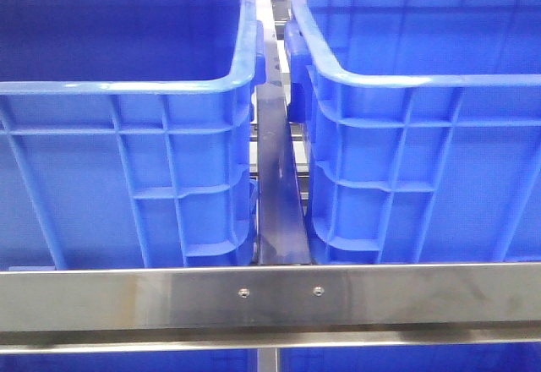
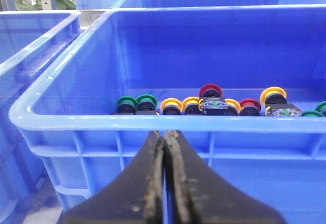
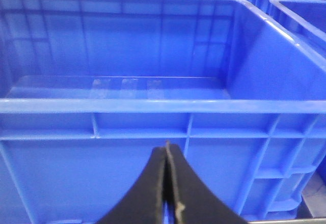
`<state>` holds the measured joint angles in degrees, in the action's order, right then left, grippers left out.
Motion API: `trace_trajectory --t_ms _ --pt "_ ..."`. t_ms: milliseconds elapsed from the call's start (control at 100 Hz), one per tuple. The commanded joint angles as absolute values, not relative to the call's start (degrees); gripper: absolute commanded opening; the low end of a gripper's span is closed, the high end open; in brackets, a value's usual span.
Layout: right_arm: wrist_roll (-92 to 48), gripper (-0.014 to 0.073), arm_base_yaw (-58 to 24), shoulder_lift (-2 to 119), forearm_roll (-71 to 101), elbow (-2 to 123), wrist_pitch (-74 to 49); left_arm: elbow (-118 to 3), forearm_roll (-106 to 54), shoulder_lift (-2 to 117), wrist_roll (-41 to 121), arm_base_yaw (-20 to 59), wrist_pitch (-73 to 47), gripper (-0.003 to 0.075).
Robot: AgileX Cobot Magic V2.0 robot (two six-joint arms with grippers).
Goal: Pick red and yellow buttons and place in box
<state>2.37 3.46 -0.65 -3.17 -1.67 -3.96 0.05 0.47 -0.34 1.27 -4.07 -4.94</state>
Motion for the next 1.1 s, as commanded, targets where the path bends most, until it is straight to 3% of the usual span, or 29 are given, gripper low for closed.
trace_trajectory --t_ms 0,560,790,1090 --pt "1.73 -0.0068 3.41 -1.94 -3.31 -0.71 0.51 2.49 0.00 -2.07 1.02 -4.07 0.32 -0.0020" --pt "1.73 -0.0068 3.41 -1.94 -3.31 -0.71 0.51 -12.57 0.00 -0.52 1.02 -4.07 -8.73 -0.0020" --pt "1.73 -0.0068 3.41 -1.94 -3.31 -0.71 0.51 -21.86 0.00 8.23 1.02 -4.07 -18.53 -0.0020" --pt "1.73 -0.0068 3.41 -1.94 -3.31 -0.71 0.51 -33.59 0.00 23.18 1.02 -4.07 -21.90 -0.0018"
